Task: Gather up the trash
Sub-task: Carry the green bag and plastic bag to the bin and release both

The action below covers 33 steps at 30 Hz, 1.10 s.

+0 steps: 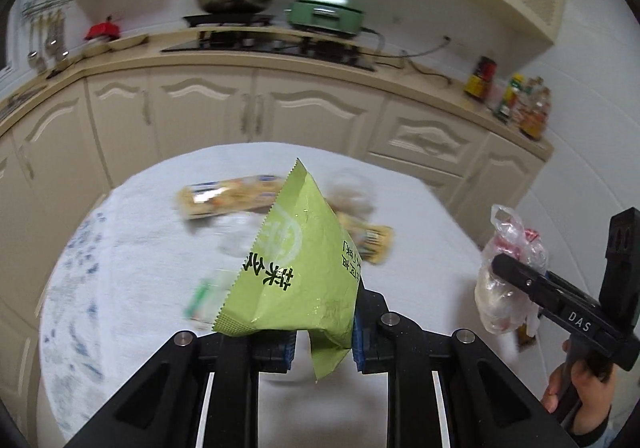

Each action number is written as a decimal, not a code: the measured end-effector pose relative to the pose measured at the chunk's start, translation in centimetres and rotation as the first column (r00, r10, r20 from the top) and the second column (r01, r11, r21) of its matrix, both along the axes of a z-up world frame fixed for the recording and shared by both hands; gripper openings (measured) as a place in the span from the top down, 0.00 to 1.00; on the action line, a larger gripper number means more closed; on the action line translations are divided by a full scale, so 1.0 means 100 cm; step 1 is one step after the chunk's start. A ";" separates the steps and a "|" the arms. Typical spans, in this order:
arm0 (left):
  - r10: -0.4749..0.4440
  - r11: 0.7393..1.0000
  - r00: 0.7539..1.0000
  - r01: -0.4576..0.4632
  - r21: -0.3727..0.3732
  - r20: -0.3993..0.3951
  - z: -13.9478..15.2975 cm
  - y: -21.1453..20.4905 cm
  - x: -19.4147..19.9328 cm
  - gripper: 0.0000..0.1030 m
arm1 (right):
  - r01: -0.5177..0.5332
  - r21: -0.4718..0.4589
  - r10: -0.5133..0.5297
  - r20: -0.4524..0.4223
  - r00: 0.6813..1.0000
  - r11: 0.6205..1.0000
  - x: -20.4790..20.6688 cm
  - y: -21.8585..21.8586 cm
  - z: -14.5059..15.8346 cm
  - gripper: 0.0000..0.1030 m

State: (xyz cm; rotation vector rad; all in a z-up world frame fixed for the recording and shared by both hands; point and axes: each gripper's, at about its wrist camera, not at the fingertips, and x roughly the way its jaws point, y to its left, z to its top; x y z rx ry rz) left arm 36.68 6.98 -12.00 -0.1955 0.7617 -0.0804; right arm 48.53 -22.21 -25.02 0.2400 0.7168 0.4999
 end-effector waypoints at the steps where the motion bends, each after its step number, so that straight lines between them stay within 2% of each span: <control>1: -0.023 1.000 1.000 0.023 0.003 0.000 0.000 -0.013 0.002 0.83 | 0.015 0.003 -0.015 0.007 1.000 1.000 -0.005 -0.009 0.003 0.55; 7: -0.195 0.979 0.980 0.196 0.049 -0.032 -0.001 -0.126 0.026 0.83 | 0.150 -0.001 -0.150 0.034 0.988 0.989 -0.044 -0.095 0.007 0.55; 13: -0.361 0.925 0.928 0.369 0.097 -0.090 -0.009 -0.252 0.063 0.83 | 0.297 0.002 -0.297 0.001 0.955 0.955 -0.063 -0.187 -0.019 0.54; 17: -0.429 0.883 0.889 0.450 0.131 -0.160 -0.036 -0.328 0.091 0.83 | 0.403 -0.038 -0.405 -0.044 0.913 0.914 -0.065 -0.241 -0.053 0.53; 23: -0.467 0.840 0.845 0.516 0.169 -0.262 -0.086 -0.408 0.128 0.83 | 0.494 -0.074 -0.499 -0.151 0.853 0.867 -0.049 -0.299 -0.126 0.50; 25: -0.464 0.835 0.836 0.523 0.172 -0.294 -0.100 -0.427 0.143 0.83 | 0.512 -0.097 -0.521 -0.159 0.838 0.853 -0.039 -0.311 -0.147 0.40; 26: -0.456 0.833 0.832 0.524 0.179 -0.315 -0.109 -0.434 0.156 0.83 | 0.513 -0.100 -0.523 -0.171 0.835 0.852 -0.033 -0.317 -0.160 0.28; 27: -0.451 0.831 0.831 0.524 0.185 -0.326 -0.116 -0.440 0.162 0.83 | 0.516 -0.105 -0.526 -0.182 0.831 0.850 -0.029 -0.322 -0.168 0.21; 33: -0.450 0.814 0.803 0.549 0.190 -0.390 -0.154 -0.479 0.198 0.80 | 0.542 -0.141 -0.560 -0.218 0.799 0.828 -0.031 -0.347 -0.198 0.19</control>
